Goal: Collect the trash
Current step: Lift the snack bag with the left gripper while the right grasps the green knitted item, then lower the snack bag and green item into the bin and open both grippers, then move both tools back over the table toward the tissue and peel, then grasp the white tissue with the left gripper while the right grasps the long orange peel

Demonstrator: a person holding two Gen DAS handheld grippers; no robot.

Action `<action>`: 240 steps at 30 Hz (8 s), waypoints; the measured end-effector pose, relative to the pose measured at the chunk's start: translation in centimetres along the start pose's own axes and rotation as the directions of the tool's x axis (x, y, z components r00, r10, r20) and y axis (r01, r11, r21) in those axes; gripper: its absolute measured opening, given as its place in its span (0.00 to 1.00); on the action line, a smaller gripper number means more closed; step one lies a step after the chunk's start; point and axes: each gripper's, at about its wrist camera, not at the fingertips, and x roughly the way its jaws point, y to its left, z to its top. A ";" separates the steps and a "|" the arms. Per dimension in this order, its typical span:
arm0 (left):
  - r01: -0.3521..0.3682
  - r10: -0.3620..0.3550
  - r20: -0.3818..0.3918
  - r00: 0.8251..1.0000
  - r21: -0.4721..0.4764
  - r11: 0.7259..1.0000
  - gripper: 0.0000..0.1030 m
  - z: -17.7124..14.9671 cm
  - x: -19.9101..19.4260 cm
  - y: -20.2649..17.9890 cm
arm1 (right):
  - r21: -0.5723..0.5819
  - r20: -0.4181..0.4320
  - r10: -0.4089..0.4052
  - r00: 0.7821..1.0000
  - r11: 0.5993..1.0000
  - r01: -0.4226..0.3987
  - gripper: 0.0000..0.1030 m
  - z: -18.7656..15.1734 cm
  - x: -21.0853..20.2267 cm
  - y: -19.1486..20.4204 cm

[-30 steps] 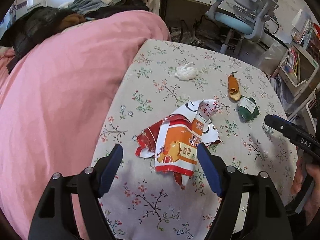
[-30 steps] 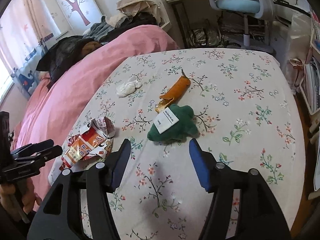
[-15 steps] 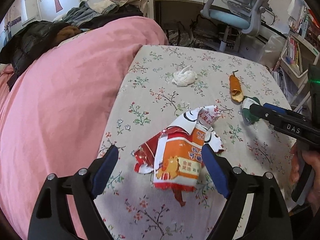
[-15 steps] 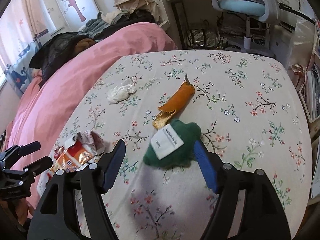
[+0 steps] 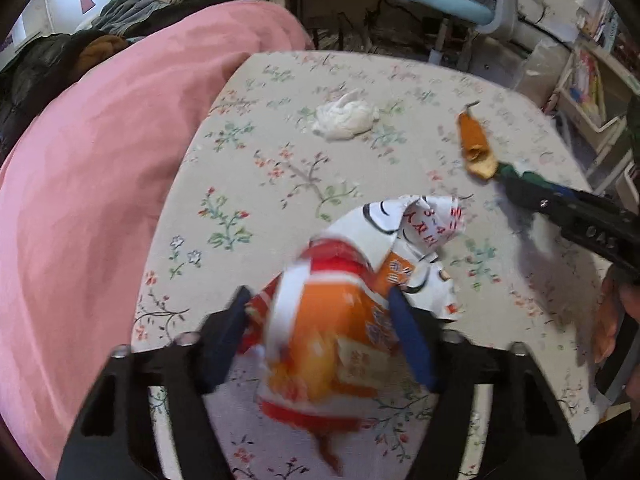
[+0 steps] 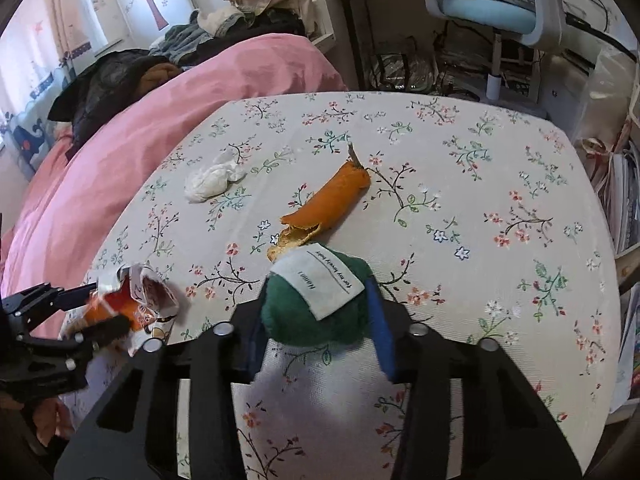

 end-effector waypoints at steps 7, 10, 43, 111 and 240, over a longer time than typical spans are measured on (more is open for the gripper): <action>0.071 -0.067 0.056 0.996 -0.073 0.995 0.28 -0.5 -2.6 1.2 | -0.013 0.032 0.035 0.999 0.999 -0.035 0.31 -0.9 -2.9 0.7; 0.096 -0.082 0.111 0.990 -0.125 0.988 0.27 -1.0 -4.4 2.2 | -0.015 0.057 0.067 0.996 0.998 -0.067 0.31 -1.6 -5.0 1.2; 0.174 -0.145 0.233 0.962 -0.108 0.979 0.27 -6.5 -10.2 0.2 | -0.264 -0.287 0.347 0.893 0.867 -0.422 0.45 -20.7 -14.5 14.5; -0.038 0.026 0.167 0.986 0.072 0.997 0.74 -18.5 -12.5 -7.2 | 0.088 0.109 0.201 0.974 0.974 -0.210 0.61 -18.1 -17.6 5.2; -0.064 0.041 0.091 0.995 0.259 0.964 0.20 -4.1 -3.0 -7.6 | -0.161 -0.079 -0.028 0.996 0.987 0.015 0.18 -9.3 -6.8 4.9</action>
